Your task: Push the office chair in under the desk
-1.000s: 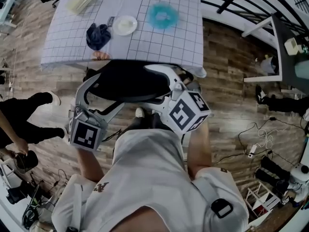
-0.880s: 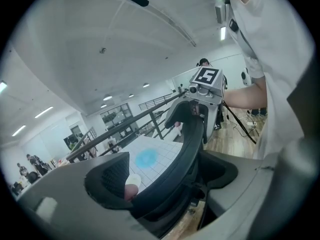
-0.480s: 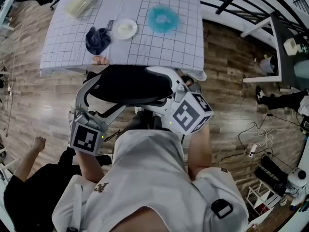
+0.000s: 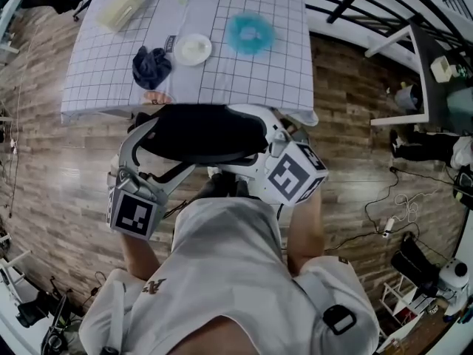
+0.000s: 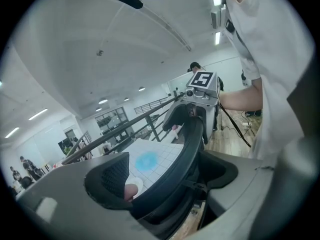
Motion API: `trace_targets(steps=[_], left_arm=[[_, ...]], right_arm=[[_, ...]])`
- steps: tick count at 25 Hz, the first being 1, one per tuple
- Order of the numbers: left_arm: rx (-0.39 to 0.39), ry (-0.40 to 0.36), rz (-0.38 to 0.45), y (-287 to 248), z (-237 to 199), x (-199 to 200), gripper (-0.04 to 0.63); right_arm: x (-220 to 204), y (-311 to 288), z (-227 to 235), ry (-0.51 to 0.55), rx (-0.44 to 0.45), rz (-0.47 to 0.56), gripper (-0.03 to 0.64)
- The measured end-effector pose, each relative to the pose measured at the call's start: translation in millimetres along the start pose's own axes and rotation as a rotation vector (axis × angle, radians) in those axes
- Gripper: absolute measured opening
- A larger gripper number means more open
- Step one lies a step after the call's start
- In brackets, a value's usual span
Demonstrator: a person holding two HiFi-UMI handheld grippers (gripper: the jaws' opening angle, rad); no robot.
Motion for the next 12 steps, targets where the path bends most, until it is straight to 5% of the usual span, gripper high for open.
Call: trace_targets(steps=[12], left_arm=[[-0.024,-0.015,-0.007,19.1,2.8,-10.0,0.428]], right_arm=[[8.3,-9.2,-21.4,0.019,-0.038,-0.013,0.451]])
Point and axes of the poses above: the fingertips, and each gripper's own axes: y backward along the fingers, z to its right, x out of its top, the point moved 9 cm from there along y, backward along the fingers
